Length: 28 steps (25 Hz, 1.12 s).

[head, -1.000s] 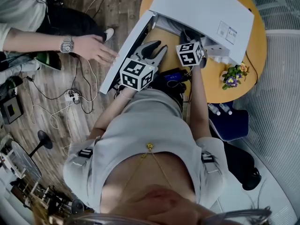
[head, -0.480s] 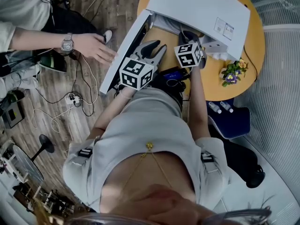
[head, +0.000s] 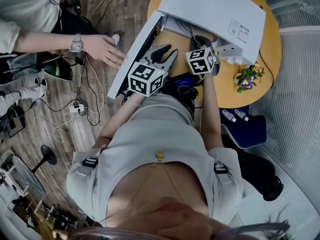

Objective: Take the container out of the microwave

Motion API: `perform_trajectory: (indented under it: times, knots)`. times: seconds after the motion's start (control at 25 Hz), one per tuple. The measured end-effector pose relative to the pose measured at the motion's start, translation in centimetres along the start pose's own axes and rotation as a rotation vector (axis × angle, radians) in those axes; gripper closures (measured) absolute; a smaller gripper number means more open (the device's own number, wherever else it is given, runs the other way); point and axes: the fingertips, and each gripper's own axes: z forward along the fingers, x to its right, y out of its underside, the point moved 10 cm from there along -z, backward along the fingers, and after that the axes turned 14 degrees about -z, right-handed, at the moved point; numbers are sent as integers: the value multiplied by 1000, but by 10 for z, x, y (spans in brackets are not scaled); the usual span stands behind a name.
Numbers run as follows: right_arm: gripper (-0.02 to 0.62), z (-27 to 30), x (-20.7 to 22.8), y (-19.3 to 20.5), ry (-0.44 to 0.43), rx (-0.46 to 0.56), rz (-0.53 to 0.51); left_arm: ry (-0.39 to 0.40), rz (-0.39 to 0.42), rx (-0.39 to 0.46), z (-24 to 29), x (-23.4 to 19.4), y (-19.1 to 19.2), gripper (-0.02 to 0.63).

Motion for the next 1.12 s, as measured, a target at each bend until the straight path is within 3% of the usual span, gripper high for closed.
perform_trajectory:
  times: [1.12]
  knots:
    - [560, -31, -33, -8, -19, 12, -55, 18, -9, -26, -17, 0, 13, 492]
